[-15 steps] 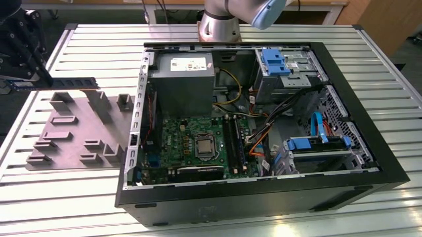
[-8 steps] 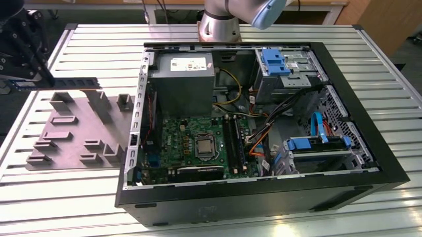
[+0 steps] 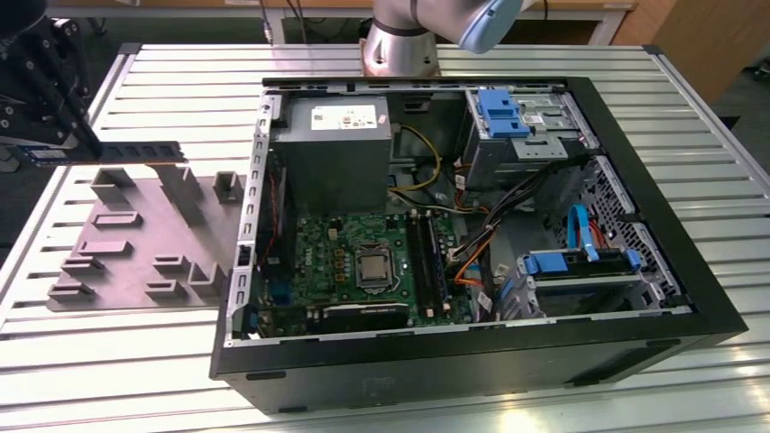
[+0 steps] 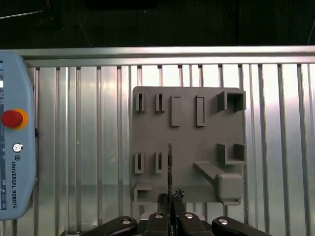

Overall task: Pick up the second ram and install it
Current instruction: 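Pick up the second ram and move it above second insertion slot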

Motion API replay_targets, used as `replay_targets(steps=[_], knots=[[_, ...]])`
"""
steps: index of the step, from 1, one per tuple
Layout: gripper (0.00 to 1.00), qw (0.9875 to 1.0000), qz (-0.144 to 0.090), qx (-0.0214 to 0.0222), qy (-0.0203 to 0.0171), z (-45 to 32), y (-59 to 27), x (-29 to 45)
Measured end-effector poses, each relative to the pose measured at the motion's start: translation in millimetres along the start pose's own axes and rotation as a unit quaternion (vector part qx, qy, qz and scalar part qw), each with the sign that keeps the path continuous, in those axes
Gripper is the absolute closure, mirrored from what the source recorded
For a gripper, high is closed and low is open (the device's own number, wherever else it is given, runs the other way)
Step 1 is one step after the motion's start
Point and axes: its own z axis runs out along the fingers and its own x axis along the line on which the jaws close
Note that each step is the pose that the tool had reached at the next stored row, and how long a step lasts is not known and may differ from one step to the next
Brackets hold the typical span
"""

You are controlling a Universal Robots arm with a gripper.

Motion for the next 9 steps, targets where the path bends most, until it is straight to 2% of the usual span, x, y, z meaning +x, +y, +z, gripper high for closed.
replay_targets(steps=[9], knots=[[0.86, 1.0000, 0.000, 0.0000, 0.0000, -0.2, -3.4, -0.1]])
